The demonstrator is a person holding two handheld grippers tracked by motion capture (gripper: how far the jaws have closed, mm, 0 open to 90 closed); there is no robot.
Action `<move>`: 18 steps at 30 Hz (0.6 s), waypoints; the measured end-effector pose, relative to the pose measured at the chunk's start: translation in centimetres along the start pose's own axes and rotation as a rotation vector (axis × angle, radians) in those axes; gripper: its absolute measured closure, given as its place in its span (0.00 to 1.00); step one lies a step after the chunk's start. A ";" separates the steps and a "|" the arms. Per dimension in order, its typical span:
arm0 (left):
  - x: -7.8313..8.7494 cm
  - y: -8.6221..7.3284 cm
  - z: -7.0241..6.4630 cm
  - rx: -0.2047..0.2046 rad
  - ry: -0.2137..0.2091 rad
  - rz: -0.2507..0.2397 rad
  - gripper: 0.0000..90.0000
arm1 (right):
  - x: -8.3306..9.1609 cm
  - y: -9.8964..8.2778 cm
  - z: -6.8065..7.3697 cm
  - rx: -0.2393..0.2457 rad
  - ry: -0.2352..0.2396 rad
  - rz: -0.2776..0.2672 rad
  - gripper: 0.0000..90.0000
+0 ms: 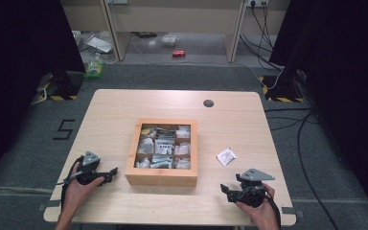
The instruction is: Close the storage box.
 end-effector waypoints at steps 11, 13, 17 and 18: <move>0.0 0.0 0.0 0.001 0.000 0.000 0.15 | 0.8 -0.7 -0.8 0.000 -0.051 0.006 0.26; 0.0 0.0 0.0 0.000 0.000 0.000 0.15 | 0.7 -0.8 -0.9 0.007 -0.056 0.014 0.25; 0.0 0.0 0.0 0.000 0.000 0.000 0.15 | 0.8 -0.8 -1.2 0.007 -0.075 0.016 0.25; 0.0 0.0 0.0 0.000 0.000 0.000 0.15 | 0.8 -0.8 -1.3 0.004 -0.076 0.012 0.25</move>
Point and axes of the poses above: each handheld gripper's, and its own axes: x roughly backward along the jaws, y roughly out of its top, z roughly to its left, the point moved 3 cm from there along -x, roughly forward along the jaws, and after that the axes turned 2 degrees about -x, right-handed, at the moved point
